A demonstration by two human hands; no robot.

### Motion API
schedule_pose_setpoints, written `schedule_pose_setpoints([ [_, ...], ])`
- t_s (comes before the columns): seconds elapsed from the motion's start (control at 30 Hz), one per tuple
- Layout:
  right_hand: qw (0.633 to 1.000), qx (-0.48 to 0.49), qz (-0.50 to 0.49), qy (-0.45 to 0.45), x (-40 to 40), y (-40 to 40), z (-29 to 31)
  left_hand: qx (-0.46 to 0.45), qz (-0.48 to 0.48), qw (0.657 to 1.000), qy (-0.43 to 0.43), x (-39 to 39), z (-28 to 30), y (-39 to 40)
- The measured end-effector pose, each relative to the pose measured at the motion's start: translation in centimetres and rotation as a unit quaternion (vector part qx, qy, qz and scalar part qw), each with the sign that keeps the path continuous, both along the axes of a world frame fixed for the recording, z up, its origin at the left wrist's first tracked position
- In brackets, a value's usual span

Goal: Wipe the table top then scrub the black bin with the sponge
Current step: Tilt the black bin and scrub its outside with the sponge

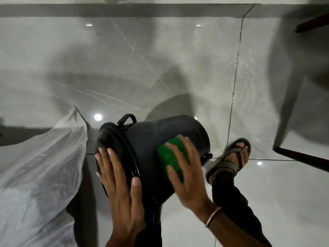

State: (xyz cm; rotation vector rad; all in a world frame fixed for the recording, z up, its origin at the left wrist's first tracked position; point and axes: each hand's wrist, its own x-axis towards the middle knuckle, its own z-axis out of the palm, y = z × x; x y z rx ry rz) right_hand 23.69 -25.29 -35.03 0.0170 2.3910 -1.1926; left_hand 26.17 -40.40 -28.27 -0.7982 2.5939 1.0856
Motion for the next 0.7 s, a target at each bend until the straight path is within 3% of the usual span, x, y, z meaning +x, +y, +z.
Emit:
schedule_pose_setpoints([
  [0.17, 0.964, 0.095, -0.165, -0.186, -6.2, 4.9, -7.9, -0.026, -0.117, 0.992, 0.049, 1.1, -0.2, 0.3],
  [0.27, 0.978, 0.083, -0.094, -0.165, -9.0, 2.9, -6.0, -0.040, -0.126, 0.990, 0.059, 1.4, -0.5, 1.2],
  [0.37, 0.997, -0.016, 0.036, -0.065, -5.7, -0.4, 0.6, -0.050, -0.136, 0.988, 0.050, 1.9, -0.3, 1.2],
  [0.43, 0.995, -0.060, 0.069, -0.037, -0.9, -0.3, 3.1, -0.040, -0.082, 0.996, 0.014, 1.9, 0.1, 1.5],
  [0.57, 0.998, -0.008, -0.005, -0.062, 4.4, 2.2, 0.8, 0.008, 0.155, 0.982, -0.110, -1.0, 0.7, 0.7],
  [0.7, 0.994, 0.009, -0.059, -0.086, 3.4, 2.0, -0.8, -0.027, 0.096, 0.987, -0.125, -2.8, -0.2, -0.9],
])
